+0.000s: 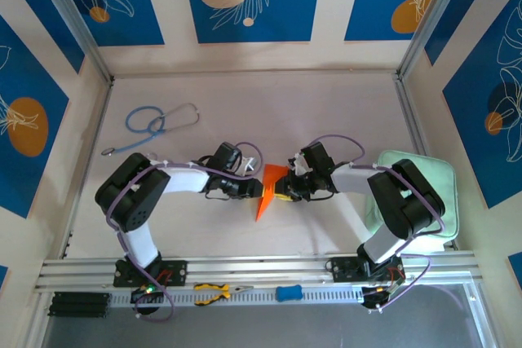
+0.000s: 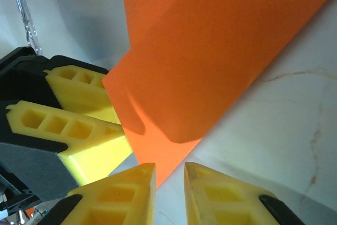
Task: Fold a paper plane with a square sheet of paper (pick it up from the middle)
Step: Move a paper plane to the center of the table.
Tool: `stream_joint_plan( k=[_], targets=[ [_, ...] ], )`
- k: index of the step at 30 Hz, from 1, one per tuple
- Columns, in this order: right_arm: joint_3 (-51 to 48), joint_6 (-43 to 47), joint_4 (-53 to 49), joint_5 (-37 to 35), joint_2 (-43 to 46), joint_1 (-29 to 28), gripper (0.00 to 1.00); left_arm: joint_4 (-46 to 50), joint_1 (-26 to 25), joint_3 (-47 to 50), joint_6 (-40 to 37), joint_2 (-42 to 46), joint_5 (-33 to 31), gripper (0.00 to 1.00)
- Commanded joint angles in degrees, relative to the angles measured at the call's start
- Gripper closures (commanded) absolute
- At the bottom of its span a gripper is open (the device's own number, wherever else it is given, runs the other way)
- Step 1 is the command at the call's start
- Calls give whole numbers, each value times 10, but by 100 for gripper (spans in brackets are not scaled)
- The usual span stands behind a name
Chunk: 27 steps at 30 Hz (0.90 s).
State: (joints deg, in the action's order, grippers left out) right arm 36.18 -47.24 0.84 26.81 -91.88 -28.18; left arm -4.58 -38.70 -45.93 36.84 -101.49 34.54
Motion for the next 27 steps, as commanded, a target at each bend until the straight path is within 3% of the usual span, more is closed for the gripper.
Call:
stream_joint_plan(
  k=[1,11,20,27],
  targets=[
    [-9,-8,8,22,-7,-5,79,-32,-18,-5,5,-22,32,73],
    [-13,-15,20,26,-13,-8,79,-48,-22,-5,16,-28,43,74],
    [-19,-23,27,23,-4,-6,79,-74,-23,2,34,-20,49,88],
    [-20,-19,-7,-10,51,5,77,-1,-24,5,16,53,-54,93]
  ],
)
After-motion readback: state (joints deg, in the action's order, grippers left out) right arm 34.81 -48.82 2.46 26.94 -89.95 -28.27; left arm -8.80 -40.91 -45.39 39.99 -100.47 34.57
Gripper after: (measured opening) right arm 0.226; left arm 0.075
